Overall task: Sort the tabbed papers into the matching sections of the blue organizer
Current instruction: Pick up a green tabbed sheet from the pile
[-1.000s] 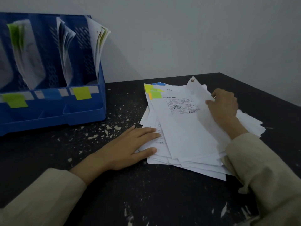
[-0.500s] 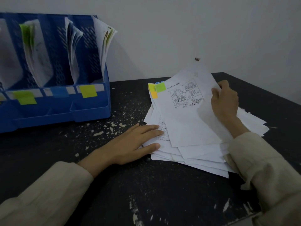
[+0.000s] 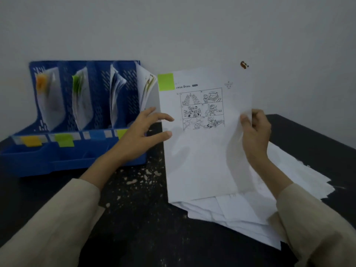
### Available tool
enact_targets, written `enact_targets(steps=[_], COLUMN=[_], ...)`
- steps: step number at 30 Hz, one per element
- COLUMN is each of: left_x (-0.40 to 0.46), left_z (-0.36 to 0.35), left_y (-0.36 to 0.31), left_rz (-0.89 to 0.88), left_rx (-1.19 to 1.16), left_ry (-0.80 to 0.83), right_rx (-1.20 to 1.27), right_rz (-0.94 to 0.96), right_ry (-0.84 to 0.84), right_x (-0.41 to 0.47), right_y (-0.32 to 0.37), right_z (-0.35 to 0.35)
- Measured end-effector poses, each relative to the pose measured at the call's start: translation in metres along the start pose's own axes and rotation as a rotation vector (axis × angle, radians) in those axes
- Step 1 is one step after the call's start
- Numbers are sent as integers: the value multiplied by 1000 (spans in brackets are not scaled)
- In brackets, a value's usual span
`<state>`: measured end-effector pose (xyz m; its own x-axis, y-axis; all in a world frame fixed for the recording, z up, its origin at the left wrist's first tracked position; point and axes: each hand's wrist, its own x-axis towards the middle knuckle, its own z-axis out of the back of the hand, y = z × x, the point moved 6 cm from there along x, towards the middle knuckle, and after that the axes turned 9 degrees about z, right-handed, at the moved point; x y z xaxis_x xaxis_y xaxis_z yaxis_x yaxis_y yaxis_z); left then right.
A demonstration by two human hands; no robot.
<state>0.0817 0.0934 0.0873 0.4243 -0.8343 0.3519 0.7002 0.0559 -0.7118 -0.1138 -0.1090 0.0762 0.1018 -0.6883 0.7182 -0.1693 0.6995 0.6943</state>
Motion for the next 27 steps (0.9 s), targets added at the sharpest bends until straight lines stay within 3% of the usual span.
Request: enact_targets(steps=[4,8,13,18,27], left_x=[-3,-16,-50,-74,-122], left_z=[41,82,147,183,233], left_y=[-16,-9,-3,18,58], left_rz=[-65,2,24,106,230], left_rx=[-97,-87,-109,-134,-107], left_ry=[-110,-133,-318,-381,-502], right_rx=[95,209,340,440,526], right_rz=[23,31,48,-36,-140], right_ry=[73,152,309,459,561], right_x=[3,0,-11,-28,-67], right_y=[31,65,104,125,144], right_z=[-30,-62,-113,-168,-269])
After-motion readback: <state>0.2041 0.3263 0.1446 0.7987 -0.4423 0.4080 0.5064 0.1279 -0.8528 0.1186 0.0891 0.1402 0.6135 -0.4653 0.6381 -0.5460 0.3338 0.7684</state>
